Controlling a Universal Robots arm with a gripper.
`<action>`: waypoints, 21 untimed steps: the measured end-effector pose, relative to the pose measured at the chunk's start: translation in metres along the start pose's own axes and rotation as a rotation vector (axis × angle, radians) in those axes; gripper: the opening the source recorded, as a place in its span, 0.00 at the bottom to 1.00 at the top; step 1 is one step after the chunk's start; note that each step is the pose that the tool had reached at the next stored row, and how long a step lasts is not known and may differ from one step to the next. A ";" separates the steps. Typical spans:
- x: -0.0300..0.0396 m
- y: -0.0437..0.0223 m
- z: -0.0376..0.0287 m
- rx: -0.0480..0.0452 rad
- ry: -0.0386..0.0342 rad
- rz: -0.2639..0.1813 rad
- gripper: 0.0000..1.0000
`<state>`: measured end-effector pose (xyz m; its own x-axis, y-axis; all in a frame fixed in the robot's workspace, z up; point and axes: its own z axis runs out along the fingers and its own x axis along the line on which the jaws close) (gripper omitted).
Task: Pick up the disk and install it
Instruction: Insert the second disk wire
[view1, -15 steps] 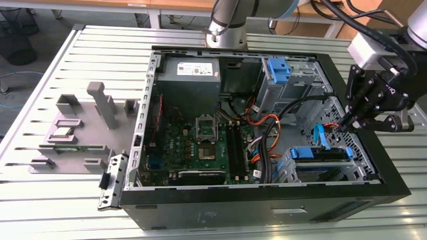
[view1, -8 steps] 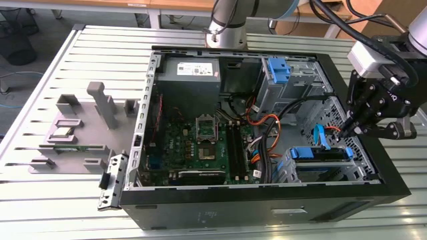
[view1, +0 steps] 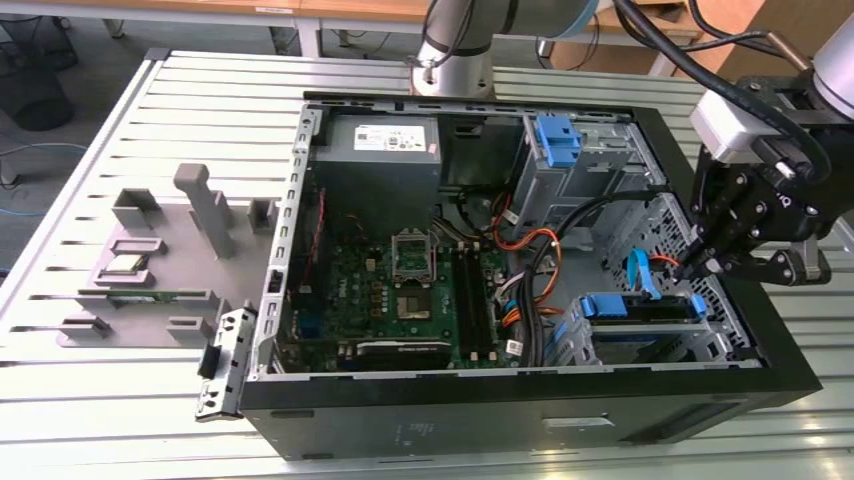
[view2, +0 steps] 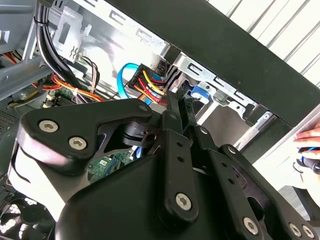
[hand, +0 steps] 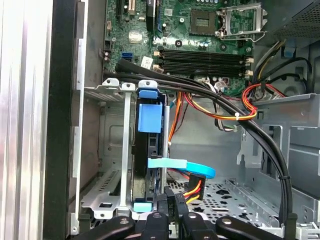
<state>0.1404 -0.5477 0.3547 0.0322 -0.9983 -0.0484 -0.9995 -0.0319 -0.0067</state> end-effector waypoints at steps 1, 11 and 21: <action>0.0000 0.0000 0.0000 0.0001 -0.0002 0.000 0.18; 0.0009 0.0011 0.0002 0.0080 -0.0007 -0.003 0.18; 0.0024 0.0052 0.0010 0.0399 -0.0006 -0.013 0.18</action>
<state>0.1353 -0.5502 0.3535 0.0453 -0.9978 -0.0486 -0.9980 -0.0430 -0.0472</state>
